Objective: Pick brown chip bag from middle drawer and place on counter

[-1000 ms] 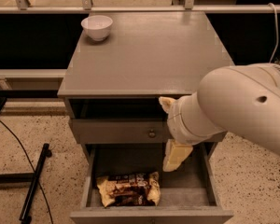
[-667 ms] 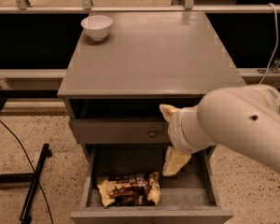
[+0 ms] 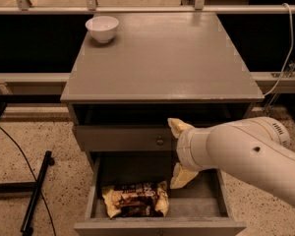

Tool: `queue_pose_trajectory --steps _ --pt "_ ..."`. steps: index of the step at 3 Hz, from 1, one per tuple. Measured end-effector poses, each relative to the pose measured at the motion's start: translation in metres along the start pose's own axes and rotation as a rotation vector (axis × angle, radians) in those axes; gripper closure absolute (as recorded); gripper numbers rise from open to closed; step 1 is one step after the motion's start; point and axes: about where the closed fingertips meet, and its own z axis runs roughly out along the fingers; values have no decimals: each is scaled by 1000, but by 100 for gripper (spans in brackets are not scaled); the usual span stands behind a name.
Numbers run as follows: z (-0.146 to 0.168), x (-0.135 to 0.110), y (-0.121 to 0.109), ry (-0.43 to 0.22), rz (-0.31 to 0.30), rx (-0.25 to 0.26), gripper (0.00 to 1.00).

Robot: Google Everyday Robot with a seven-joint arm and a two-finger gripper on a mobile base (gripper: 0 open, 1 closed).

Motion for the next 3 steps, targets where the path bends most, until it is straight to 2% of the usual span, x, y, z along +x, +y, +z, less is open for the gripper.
queue_pose_trajectory --steps 1,2,3 --pt "0 0 1 1 0 -3 0" --pt "19 9 15 -28 25 -96 0" --pt "55 25 46 -71 45 -271 0"
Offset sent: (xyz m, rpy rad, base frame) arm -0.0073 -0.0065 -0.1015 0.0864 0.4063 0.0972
